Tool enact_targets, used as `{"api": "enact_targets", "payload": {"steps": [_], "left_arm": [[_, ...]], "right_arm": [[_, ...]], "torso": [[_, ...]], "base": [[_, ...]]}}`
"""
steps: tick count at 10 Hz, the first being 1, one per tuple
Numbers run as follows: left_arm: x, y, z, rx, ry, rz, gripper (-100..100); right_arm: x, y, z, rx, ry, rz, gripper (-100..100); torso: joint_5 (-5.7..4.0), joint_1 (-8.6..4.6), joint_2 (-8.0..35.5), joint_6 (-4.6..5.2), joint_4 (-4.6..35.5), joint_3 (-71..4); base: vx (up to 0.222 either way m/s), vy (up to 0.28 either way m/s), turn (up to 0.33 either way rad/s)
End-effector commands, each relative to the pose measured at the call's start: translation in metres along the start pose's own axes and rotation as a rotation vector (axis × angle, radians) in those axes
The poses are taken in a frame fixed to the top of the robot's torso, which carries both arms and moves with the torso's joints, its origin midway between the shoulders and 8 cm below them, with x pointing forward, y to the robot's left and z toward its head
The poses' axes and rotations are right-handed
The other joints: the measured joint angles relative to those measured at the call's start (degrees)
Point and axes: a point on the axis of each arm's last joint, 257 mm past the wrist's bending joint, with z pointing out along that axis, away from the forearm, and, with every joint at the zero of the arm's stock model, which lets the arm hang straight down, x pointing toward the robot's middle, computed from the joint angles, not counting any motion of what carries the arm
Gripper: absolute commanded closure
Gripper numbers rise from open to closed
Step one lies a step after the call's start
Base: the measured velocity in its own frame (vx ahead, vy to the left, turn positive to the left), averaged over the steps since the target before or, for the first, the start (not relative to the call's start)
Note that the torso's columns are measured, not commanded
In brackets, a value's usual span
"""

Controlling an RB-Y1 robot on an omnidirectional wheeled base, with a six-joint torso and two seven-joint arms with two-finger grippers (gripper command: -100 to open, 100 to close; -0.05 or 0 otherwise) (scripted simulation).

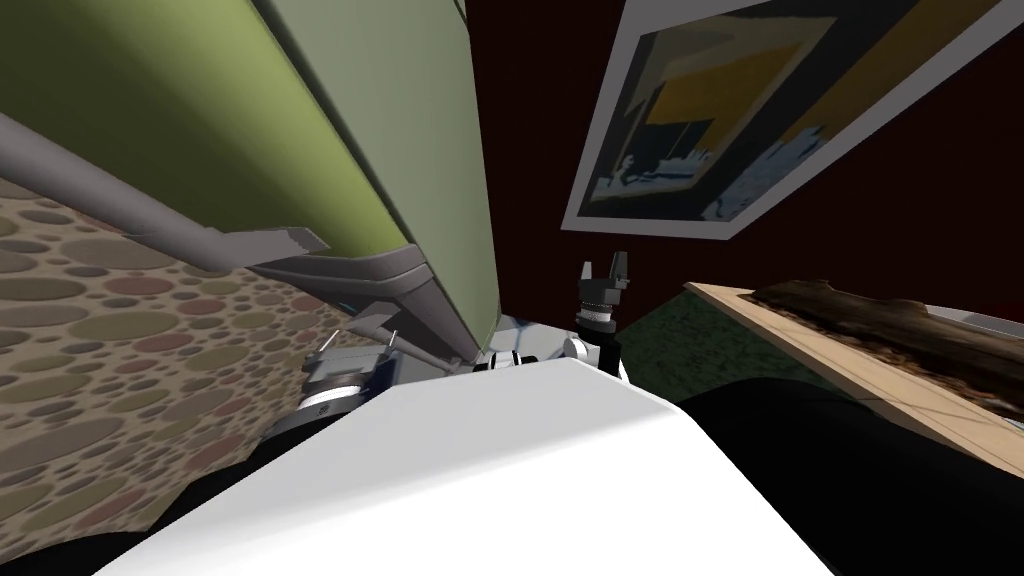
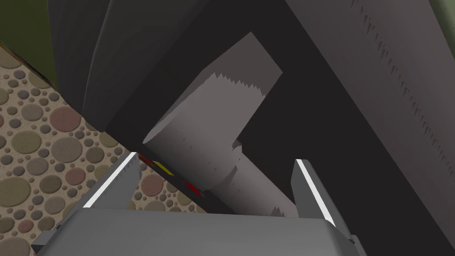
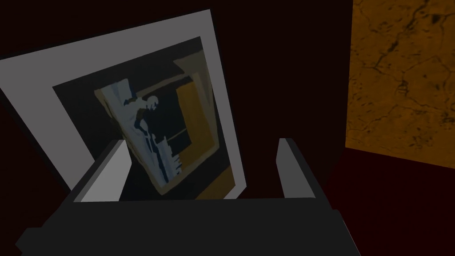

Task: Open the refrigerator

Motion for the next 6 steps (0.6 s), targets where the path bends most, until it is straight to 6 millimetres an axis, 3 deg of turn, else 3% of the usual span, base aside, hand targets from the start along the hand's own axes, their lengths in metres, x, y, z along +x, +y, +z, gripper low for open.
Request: {"api": "enact_targets", "payload": {"steps": [1, 2, 3, 6], "left_arm": [[0.003, -0.008, -0.005, 0.006, -0.002, 0.002, -100], [0.001, -0.005, -0.004, 0.002, -0.002, 0.001, -100], [0.002, -0.006, -0.005, 0.003, -0.001, 0.001, 100], [0.016, 0.006, 0.001, -0.035, 0.039, -0.005, 100]], "right_arm": [[0.0, 0.0, 0.0, 0.0, 0.0, 0.0, 0], [0.0, 0.0, 0.0, 0.0, 0.0, 0.0, 0], [0.0, 0.0, 0.0, 0.0, 0.0, 0.0, 0], [0.0, 0.0, 0.0, 0.0, 0.0, 0.0, 0]], "torso": [[0.01, -0.01, 0.07, 0.0, 0.02, 0.06], [-0.01, -0.03, -0.15, -0.02, -0.04, -0.09], [-0.04, -0.16, 0.04, 0.0, 0.0, 0.02], [-0.04, 0.28, 0.28, -0.04, 0.1, 0.12]], "base": [[0.097, 0.015, -0.026], [0.0, -0.018, 0.029], [0.0, 0.0, 0.0], [-0.162, 0.17, -0.065]]}}
